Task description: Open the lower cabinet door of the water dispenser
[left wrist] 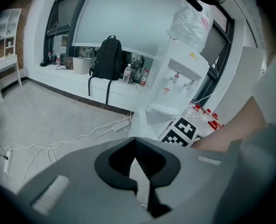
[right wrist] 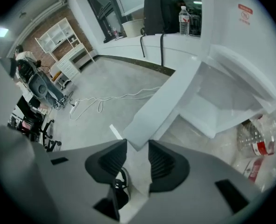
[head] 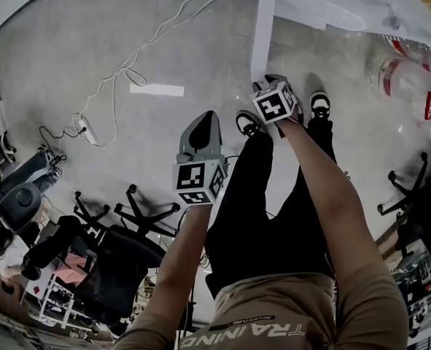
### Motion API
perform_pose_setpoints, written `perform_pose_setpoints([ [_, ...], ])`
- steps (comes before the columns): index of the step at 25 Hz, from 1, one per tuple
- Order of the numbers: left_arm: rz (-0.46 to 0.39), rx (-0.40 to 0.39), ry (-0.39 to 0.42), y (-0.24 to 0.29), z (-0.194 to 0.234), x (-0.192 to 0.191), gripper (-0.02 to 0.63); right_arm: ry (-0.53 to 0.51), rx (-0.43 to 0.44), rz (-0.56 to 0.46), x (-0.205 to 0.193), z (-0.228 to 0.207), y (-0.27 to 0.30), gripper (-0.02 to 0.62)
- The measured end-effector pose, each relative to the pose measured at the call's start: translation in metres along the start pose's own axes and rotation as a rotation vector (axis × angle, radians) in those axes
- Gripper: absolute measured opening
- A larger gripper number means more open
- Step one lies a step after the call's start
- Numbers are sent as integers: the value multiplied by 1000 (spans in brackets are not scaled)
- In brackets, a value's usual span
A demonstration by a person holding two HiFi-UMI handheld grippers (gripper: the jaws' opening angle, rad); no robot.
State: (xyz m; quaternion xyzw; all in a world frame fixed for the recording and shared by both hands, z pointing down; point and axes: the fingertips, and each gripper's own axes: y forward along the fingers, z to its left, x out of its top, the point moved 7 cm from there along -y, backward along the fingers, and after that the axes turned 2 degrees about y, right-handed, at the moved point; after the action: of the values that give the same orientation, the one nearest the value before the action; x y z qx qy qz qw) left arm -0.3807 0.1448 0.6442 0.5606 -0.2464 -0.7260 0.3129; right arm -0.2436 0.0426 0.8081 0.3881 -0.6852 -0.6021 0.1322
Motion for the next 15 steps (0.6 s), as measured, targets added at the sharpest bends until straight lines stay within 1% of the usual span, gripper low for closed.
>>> perform_pose_setpoints([
  [3,-21,12,6,0,8,4,-9,16,30,-15,18,12,9,150],
  [6,-44,36,-16,-7,21,5,-9,73,45,-38,32,24,21,150],
  [9,-59,73,-66,-12,41,3,-9,120,61,-31,51,36,32,150],
  [12,-63,103,-123,-15,61,-1,-9,126,61,-18,72,46,42,146],
  [15,-62,120,-148,-19,73,-2,-9,114,60,-12,90,53,49,138],
])
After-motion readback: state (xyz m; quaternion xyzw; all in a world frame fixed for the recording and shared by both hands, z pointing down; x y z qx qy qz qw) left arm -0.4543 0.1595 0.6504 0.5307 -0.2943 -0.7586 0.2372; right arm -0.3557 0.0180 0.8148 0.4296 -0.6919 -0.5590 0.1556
